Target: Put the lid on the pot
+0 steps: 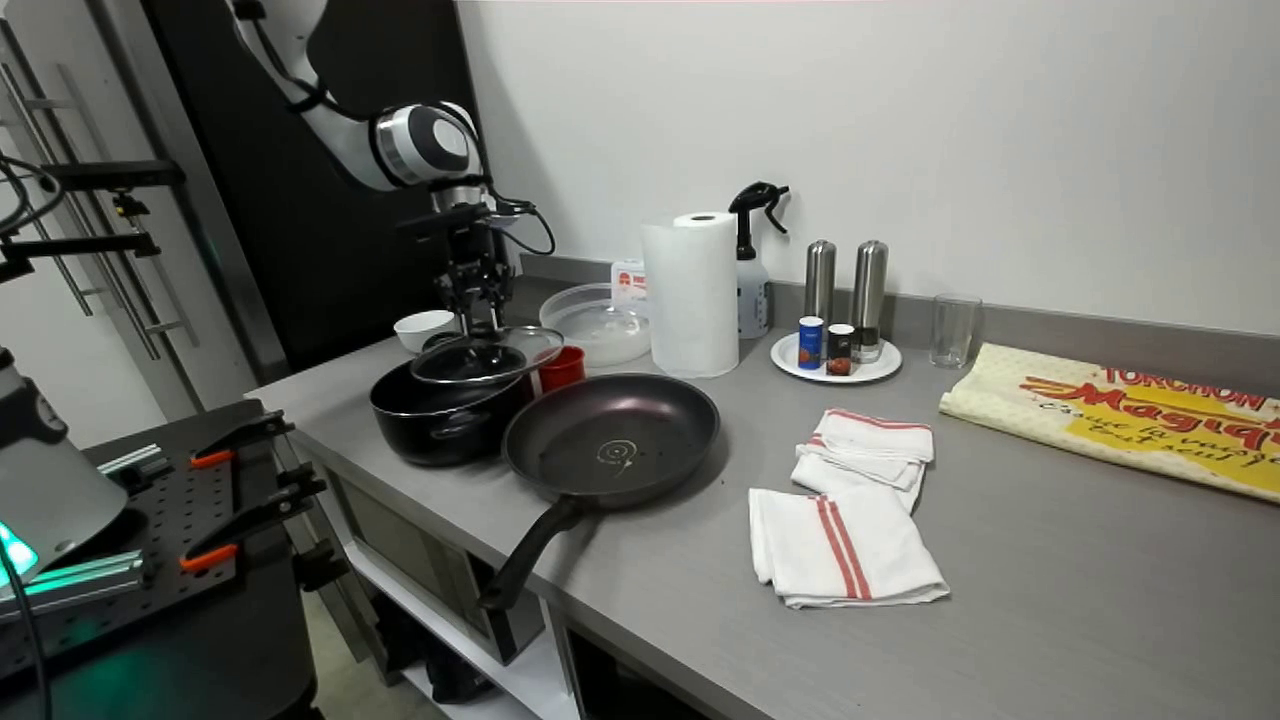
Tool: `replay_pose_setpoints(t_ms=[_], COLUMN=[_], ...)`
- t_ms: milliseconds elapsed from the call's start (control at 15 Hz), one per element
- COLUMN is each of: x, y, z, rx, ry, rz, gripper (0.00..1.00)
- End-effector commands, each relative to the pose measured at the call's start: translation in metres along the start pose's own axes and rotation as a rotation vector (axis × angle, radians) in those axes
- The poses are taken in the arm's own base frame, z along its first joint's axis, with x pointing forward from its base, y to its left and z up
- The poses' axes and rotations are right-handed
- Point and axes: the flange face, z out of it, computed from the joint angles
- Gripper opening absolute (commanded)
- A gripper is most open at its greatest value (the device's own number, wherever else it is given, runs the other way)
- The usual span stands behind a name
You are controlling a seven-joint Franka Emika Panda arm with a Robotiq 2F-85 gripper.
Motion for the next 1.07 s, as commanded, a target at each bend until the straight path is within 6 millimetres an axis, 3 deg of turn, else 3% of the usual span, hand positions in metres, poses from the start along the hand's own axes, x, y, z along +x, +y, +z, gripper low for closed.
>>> replay_pose_setpoints(t_ms=[0, 333, 1000], x=[-0.009, -0.013, -0.042], y=[-0.021, -0.047, -0.076], z=[-0.01, -0.007, -0.005], rx=[-0.059, -0.099, -0.133], ry=[-0.018, -0.025, -0.024], rz=[-0.078, -0.156, -0.227], gripper=[0.25, 0.25, 0.25])
